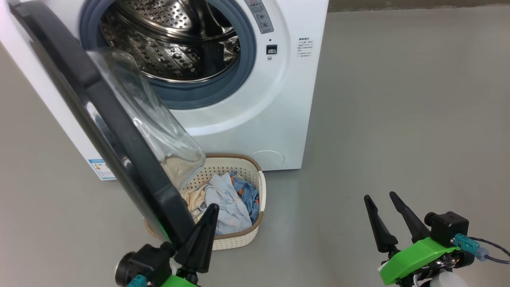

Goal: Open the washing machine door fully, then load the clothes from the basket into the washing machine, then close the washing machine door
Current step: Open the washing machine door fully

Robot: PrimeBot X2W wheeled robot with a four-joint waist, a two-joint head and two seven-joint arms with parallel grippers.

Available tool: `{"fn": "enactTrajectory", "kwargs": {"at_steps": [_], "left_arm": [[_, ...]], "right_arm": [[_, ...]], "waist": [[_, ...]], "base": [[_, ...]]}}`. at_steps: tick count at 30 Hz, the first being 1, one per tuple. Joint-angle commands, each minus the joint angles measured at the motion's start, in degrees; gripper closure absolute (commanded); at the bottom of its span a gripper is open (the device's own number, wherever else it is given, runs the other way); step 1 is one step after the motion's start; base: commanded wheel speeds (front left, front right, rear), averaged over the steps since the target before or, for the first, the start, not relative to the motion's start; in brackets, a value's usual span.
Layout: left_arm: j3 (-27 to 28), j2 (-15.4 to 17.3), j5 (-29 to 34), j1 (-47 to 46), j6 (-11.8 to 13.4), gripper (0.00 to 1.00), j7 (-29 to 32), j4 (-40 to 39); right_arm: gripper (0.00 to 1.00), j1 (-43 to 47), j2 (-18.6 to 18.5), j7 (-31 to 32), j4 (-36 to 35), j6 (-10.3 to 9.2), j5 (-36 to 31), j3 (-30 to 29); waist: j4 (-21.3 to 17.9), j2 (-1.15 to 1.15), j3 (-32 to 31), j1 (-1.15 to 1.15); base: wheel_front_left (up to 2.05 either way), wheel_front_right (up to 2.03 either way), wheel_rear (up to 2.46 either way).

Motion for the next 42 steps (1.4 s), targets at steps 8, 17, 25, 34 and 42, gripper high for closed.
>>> {"fn": "enactTrajectory", "kwargs": {"at_steps": [8,17,25,34,42], "left_arm": [[3.50,-0.19,-3.05,-3.28,1.34,1.00,-1.26,3.65],[5.29,-0.28,-3.10,-4.20,2.41,1.00,-1.64,6.68],[6.66,0.24,-1.93,-2.76,2.42,1.00,-1.67,6.52],[8.85,1.70,-1.83,-1.66,3.02,1.00,-1.68,6.91],[11.30,3.84,-2.36,-1.89,3.97,1.00,-1.68,7.31]], "right_arm": [[0.00,-1.39,-0.30,-0.70,-0.85,0.16,0.16,1.32],[0.00,-1.13,-0.08,-0.70,-0.37,0.16,0.50,1.78],[0.00,-0.86,0.20,-0.70,-0.19,0.16,0.71,1.55],[0.00,-0.17,0.93,-0.70,-1.11,0.16,0.43,0.77],[0.00,-0.42,1.42,-0.70,-1.43,0.16,0.03,0.10]], "waist": [[-0.43,0.00,-0.06,0.00],[2.55,0.00,-0.67,0.00],[6.47,0.00,-1.43,0.00],[10.82,0.00,-1.90,0.00],[13.32,0.00,-1.08,0.00]], "base": [[0.00,0.00,0.00],[0.00,0.00,0.00],[0.00,0.00,0.00],[0.00,0.00,0.00],[0.00,0.00,0.00]]}}
